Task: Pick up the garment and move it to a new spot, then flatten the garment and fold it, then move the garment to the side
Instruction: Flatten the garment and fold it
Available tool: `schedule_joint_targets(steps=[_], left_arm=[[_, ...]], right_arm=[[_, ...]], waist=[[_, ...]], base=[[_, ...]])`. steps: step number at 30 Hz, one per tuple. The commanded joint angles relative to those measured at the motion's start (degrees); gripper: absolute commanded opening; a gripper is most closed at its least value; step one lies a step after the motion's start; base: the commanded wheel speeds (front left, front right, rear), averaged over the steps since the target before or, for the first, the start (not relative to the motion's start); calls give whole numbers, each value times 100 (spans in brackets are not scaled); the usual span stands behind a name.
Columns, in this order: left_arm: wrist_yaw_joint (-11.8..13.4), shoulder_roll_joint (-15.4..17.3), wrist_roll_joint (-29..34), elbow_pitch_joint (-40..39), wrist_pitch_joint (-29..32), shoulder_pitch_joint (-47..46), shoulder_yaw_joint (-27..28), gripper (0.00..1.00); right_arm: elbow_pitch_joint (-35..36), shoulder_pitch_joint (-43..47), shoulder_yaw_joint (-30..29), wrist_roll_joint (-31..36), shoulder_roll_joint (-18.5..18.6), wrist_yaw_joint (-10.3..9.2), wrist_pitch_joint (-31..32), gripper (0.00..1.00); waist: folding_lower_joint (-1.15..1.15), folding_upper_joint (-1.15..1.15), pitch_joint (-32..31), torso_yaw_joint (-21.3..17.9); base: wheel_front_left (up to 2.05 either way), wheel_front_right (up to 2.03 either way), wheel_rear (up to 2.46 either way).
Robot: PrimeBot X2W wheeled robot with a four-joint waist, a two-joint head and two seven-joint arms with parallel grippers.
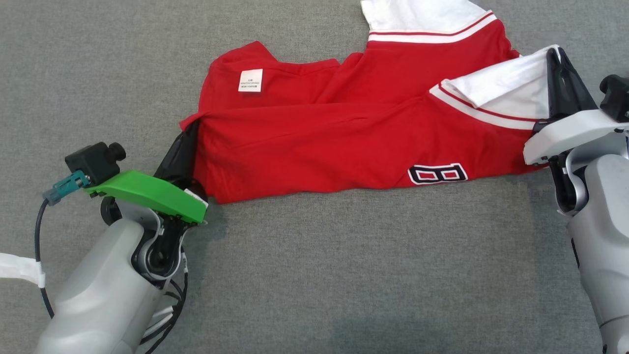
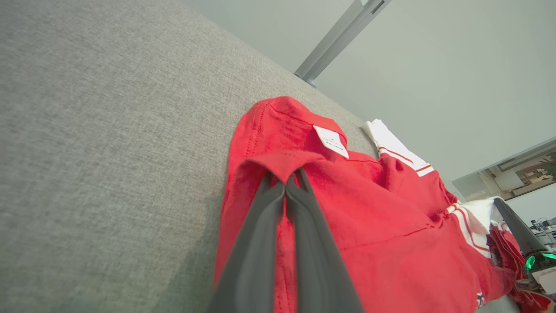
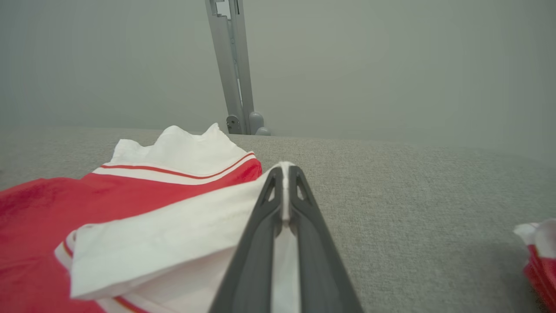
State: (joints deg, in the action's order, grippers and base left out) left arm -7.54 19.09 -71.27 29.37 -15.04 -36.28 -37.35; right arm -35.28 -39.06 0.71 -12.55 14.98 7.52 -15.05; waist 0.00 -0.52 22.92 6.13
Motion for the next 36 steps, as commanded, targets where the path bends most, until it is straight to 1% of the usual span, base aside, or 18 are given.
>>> schedule_joint_targets(steps=[1, 4, 5, 6, 7, 8, 9, 12, 15, 19, 23, 28, 30, 36], left_arm=[[11, -44, 87, 52, -17, -121, 24, 0], [11, -87, 209, 151, -17, -206, 91, 0], [11, -109, 237, 171, -17, -216, 130, 0], [11, -109, 237, 171, -17, -216, 130, 0], [11, -138, 268, 183, -17, -220, 163, 7], [11, -154, 334, 205, -17, -224, 223, 38], [11, -186, 413, 249, -17, -206, 287, 100], [11, -298, 780, 336, -17, -57, 620, 100], [11, -407, 1332, 283, -16, 192, 1063, 100], [11, -692, 2054, 87, -9, 708, 1741, 100], [11, -958, 2524, -168, -10, 1263, 2209, 100], [11, -1179, 2779, -308, -10, 1688, 2434, 100], [11, -1217, 2832, -331, -10, 1746, 2453, 100], [11, -1259, 2916, -331, -10, 1707, 2425, 100]], right_arm=[[-69, -117, -2, 87, -20, -8, -15, 0], [-207, -244, -4, 80, -77, -8, -15, 0], [-227, -295, -41, 50, -104, -7, -15, 59], [-227, -295, -41, 50, -104, -7, -15, 59], [-291, -313, -76, 37, -114, -7, -15, 100], [-332, -329, -103, 26, -129, -8, -15, 100], [-299, -353, -124, 33, -143, -8, -15, 100], [-28, -217, -289, 71, -167, -7, -15, 100], [351, 170, -490, 54, -215, -8, -15, 100], [884, 948, -673, -41, -308, -7, -15, 100], [1083, 1717, -728, -221, -491, -7, -15, 100], [1087, 2060, -758, -346, -596, -7, -15, 100], [1076, 2032, -727, -385, -619, -7, -15, 100], [864, 1797, -614, -525, -526, -7, -15, 100]], waist=[[0, 52, 55, 3], [0, 52, 104, 4], [0, 52, 116, 3], [0, 52, 116, 3], [0, 52, 122, 4], [0, 52, 124, 6], [0, 52, 122, 8], [0, 52, 63, 8], [0, 52, -50, 3], [0, 52, -234, -32], [0, 52, -391, -113], [0, 52, -443, -183], [0, 52, -444, -179], [0, 52, -447, -117]], base=[[0, 0, 0], [0, 0, 0], [0, 0, 0], [0, 0, 0], [0, 0, 0], [0, 0, 0], [0, 0, 0], [0, 0, 0], [0, 0, 0], [0, 0, 0], [0, 0, 0], [0, 0, 0], [0, 0, 0], [0, 0, 0]])
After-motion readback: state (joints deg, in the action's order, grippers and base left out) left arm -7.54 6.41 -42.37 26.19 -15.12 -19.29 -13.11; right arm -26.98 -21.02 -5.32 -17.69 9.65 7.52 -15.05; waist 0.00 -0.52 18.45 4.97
